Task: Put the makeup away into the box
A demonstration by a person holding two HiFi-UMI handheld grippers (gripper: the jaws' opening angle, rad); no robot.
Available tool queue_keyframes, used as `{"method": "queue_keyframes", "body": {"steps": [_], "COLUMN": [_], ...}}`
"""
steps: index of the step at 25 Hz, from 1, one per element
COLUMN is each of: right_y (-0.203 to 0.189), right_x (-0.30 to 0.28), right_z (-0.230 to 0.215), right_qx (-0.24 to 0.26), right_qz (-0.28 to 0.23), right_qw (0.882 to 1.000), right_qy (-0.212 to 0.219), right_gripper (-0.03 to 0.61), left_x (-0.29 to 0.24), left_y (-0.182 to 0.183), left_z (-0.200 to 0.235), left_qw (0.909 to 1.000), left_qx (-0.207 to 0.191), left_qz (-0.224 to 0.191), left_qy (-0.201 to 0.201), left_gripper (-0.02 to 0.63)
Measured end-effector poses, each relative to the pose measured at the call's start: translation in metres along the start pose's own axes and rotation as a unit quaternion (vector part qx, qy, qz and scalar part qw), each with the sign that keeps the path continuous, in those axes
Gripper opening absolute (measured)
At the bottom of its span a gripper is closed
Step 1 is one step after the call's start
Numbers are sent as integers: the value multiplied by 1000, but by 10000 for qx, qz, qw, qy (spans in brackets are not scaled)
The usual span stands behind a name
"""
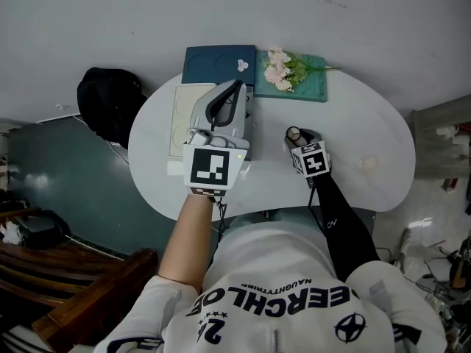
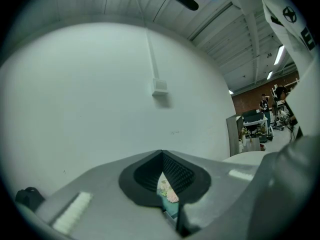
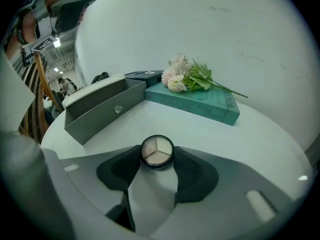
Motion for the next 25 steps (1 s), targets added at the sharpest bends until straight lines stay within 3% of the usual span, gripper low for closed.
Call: {"method": "queue_keyframes", "body": {"steps": [4, 12, 19, 25], "right_y": [14, 85, 143, 168], "right_x": [10, 78, 158, 222], "right_z": [-1, -18, -27, -34], "right_qx": [189, 196, 337, 506], "right_qz": [-109, -1476, -2733, -3571], "right_qw": [9998, 9880, 9592, 9297], "right_qy": [-36, -399, -648, -747], "right_gripper": [241, 241, 241, 241], "left_x": [-3, -17, -31, -40], "left_y": [3, 18, 39, 54], "left_z": [-1, -5, -11, -20], "left_qw": [10000, 9997, 9989, 9983], "left_qx": [-13, -22, -74, -159], "left_qz": [-37, -231, -435, -529], "left_qy": [-69, -92, -148, -160], "left_gripper": [1, 2, 1, 2]}}
Point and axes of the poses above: the fingertips, and each gripper's own axes: x backward along the fingers, z to its left, y out of its top, the point moved 8 cm from there along x, backward along the fingers, and after that the axes turned 4 degrees about -x, right-handed, at the moved point
